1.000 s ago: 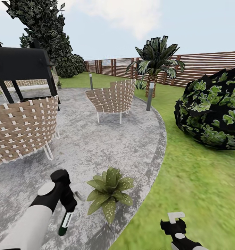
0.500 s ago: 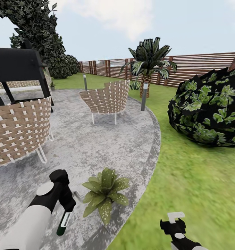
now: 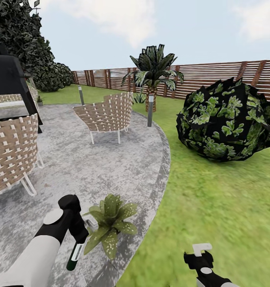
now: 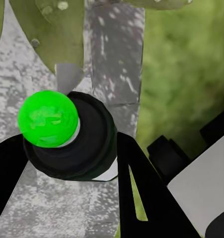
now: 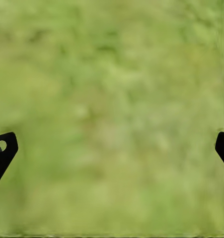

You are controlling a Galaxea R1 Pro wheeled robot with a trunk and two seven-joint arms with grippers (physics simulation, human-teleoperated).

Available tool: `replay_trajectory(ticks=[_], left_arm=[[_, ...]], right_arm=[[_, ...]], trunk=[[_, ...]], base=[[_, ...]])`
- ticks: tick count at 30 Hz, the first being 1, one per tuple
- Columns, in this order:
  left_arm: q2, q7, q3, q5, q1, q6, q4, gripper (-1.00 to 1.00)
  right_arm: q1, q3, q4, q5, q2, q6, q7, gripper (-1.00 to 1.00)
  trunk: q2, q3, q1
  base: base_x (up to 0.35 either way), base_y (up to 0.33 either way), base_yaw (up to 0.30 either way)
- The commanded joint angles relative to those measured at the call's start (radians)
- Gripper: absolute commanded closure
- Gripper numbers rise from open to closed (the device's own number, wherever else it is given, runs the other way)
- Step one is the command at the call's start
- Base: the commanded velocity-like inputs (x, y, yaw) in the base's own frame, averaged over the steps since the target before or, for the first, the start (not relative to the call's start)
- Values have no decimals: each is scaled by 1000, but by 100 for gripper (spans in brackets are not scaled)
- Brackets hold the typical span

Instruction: Pick up the pesticide atomizer in the garden and spray insectifuge to fully cover both potted plants in the garden.

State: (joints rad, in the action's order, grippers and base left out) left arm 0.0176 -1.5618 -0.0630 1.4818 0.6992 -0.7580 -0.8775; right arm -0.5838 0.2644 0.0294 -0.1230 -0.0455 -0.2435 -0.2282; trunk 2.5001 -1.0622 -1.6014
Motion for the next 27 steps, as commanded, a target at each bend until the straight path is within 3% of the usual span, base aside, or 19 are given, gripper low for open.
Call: replay_trajectory(ticks=[1, 6, 14, 16, 27], left_arm=[[1, -9, -1, 8, 0, -11, -2, 100], [7, -9, -5, 9, -1, -11, -1, 100], [7, -9, -3, 3, 3, -5, 5, 100], [11, -9, 25, 7, 8, 19, 5, 100], [10, -9, 36, 12, 0, 26, 3, 100]], right_arm=[[-1, 9, -1, -10, 0, -3, -2, -100], [-1, 9, -3, -6, -2, -3, -2, -100], [-1, 9, -2, -8, -1, -3, -2, -100], [-1, 9, -2, -9, -1, -3, -2, -100], [-1, 9, -2, -9, 1, -3, -2, -100]], trunk=[[0, -1, 1], [0, -1, 1], [0, -1, 1], [0, -1, 1], [0, -1, 1]], base=[[-205, 133, -142], [-176, 231, -28], [109, 168, 0], [2, 3, -41], [-87, 28, -251]])
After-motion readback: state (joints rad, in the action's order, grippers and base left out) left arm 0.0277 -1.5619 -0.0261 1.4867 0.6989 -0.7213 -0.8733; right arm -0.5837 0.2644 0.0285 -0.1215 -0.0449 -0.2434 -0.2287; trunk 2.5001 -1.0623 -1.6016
